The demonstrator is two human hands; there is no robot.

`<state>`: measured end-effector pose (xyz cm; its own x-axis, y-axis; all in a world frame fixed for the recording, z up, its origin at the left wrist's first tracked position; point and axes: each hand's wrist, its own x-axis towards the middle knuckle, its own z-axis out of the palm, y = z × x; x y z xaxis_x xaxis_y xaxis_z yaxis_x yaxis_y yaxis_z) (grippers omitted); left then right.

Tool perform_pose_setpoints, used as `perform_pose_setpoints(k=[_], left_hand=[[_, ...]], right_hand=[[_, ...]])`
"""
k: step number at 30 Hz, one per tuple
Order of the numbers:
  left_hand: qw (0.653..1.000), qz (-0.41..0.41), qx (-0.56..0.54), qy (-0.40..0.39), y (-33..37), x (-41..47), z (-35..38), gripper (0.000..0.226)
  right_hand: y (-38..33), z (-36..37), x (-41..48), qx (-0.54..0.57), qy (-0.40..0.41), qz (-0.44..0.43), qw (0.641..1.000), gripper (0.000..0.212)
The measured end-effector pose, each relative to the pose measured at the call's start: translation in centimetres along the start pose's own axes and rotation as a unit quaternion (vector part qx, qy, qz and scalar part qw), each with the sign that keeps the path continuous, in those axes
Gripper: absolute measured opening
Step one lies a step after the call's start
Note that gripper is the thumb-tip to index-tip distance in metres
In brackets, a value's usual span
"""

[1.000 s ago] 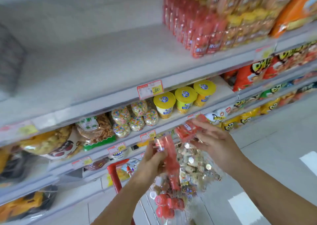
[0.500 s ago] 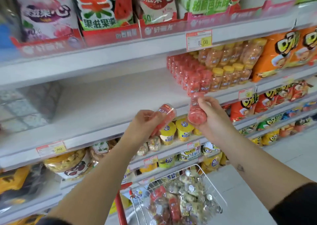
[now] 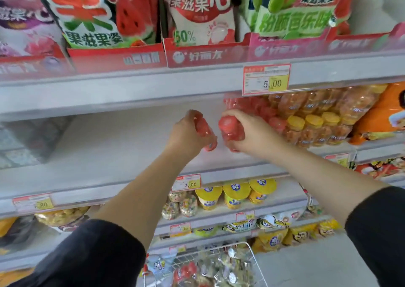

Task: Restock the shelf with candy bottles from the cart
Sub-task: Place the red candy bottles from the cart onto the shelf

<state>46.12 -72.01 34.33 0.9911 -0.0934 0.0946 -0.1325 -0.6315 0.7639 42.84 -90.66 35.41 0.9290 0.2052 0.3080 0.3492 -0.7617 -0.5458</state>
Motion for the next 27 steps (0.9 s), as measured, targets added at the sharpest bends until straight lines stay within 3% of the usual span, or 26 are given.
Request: perform_pose_setpoints(k=[2,5,10,15,27], left_hand=[[0.999,0.001,0.047,-0.009,-0.2,1.0,1.0,0.071],[0.998,0.003,0.061,-0.016,-0.4,2.2,2.1,0.074],[0.996,0.044,0.059,-0.054,0.1,3.1,2.8,0.073],[0.997,0.063,-0.013,-0.048,-1.6,2.3,2.7,0.074],[0.998,0.030,-0.041,-0.041,-2.0,3.0,4.8,0.049]], right_hand=[[0.6,-0.3,0.5,-0.087,0.002,-0.034,0.996,0.064],[0.9,-0.9,1.1,-0.165,-0.029,-0.045,0.985,0.066],[1.7,-1.4,1.6,-0.193,-0.098,-0.037,0.976,0.059],[2.1,-2.1,1.7,-0.204,-0.125,-0.030,0.971,0.054],[2.6,-1.3,1.1,-0.162,-0.076,-0.028,0.983,0.051]])
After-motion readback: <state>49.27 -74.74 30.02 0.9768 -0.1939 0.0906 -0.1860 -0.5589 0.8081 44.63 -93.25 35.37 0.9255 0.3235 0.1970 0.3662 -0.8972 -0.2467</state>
